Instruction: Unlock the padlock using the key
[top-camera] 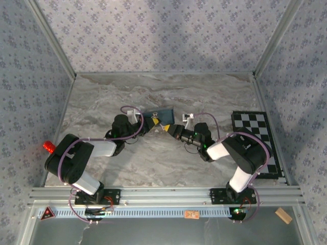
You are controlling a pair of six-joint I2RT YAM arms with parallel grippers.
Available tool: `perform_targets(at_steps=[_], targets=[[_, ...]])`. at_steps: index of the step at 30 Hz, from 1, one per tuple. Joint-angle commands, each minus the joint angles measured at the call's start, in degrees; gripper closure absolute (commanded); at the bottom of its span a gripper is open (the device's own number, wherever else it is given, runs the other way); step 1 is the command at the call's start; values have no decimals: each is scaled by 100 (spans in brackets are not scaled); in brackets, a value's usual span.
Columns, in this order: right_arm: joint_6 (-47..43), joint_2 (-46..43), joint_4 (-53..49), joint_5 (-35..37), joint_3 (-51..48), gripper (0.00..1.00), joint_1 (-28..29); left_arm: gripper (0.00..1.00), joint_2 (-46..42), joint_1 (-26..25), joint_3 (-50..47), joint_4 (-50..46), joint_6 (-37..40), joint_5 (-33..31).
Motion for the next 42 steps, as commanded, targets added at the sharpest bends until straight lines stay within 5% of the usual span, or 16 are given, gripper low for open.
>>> perform_targets(at_steps=[1, 42], targets=[[-98, -178, 271, 153, 354, 100, 4, 100, -127, -297, 148, 176, 241, 755], [-290, -256, 96, 204, 260, 100, -257, 100, -114, -361, 293, -52, 293, 843]])
